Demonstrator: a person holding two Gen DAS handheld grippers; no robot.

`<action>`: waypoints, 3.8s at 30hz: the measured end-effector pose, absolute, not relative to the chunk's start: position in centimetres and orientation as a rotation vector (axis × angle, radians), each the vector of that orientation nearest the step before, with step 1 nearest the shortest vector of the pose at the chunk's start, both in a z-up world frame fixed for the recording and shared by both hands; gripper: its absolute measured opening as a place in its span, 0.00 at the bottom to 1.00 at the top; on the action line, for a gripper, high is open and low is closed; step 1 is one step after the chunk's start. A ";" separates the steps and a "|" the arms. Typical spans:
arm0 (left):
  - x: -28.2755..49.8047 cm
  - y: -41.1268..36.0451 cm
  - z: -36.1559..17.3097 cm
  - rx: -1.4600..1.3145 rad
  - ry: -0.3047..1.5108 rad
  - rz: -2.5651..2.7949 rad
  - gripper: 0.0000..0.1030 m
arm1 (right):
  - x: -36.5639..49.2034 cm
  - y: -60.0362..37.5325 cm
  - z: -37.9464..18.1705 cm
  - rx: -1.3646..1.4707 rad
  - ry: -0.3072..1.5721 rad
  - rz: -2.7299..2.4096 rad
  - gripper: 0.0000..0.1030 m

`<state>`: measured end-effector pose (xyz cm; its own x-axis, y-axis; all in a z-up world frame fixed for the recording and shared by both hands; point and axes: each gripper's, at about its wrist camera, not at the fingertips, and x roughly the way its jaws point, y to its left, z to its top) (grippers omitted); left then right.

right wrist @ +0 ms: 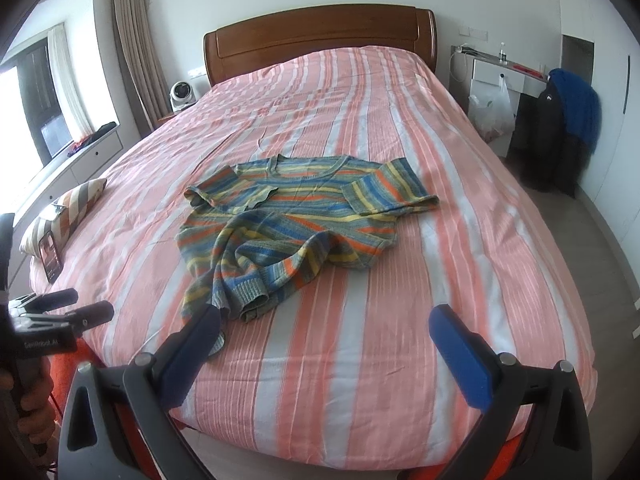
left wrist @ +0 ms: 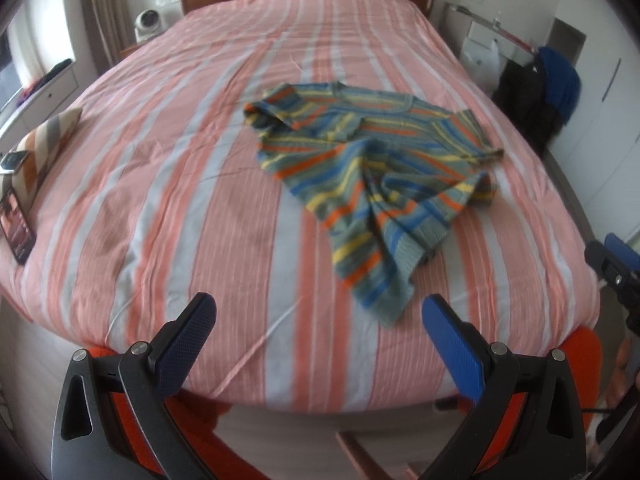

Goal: Fold small clothes

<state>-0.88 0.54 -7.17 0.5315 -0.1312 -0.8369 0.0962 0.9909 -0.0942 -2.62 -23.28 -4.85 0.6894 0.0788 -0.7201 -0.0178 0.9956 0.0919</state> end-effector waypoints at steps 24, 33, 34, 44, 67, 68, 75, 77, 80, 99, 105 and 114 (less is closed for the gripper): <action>5.3 -1.9 -17.9 -0.275 1.135 -0.326 0.02 | 5.5 -24.2 -16.3 0.051 0.905 0.297 0.61; 3.7 5.8 -14.3 -0.389 1.071 -0.266 0.01 | 8.8 -18.3 -19.6 0.069 0.944 0.515 0.17; 3.6 6.5 -14.1 -0.387 1.068 -0.271 0.01 | 8.4 -18.8 -19.2 0.100 0.957 0.532 0.15; 0.5 7.7 -15.9 -0.204 1.165 -0.295 0.01 | -4.9 -25.2 -15.1 0.107 1.087 0.539 0.07; -1.7 9.7 -16.5 -0.261 1.145 -0.228 0.60 | -6.0 -28.1 -16.7 0.196 0.996 0.281 0.55; -1.8 9.8 -16.4 -0.264 1.145 -0.226 0.62 | -6.0 -28.1 -16.7 0.196 0.995 0.279 0.55; -2.5 11.7 -15.6 -0.341 1.105 -0.223 0.76 | -6.4 -29.3 -15.8 0.199 0.955 0.226 0.55; -2.5 11.9 -15.8 -0.363 1.105 -0.231 0.79 | -6.4 -30.6 -14.8 0.230 0.918 0.188 0.55; -1.9 10.7 -16.8 -0.354 1.148 -0.249 0.79 | -5.9 -32.2 -14.3 0.318 0.909 0.178 0.60; -2.2 10.7 -17.2 -0.162 1.156 -0.131 0.72 | -4.3 -31.5 -18.5 0.084 1.261 0.015 0.32; -0.7 7.4 -18.9 -0.131 1.188 -0.246 0.72 | -4.9 -34.0 -19.3 0.544 1.164 0.234 0.49; -2.1 9.7 -16.2 -0.168 1.152 -0.228 0.02 | -4.3 -30.5 -20.5 0.530 1.191 0.433 0.05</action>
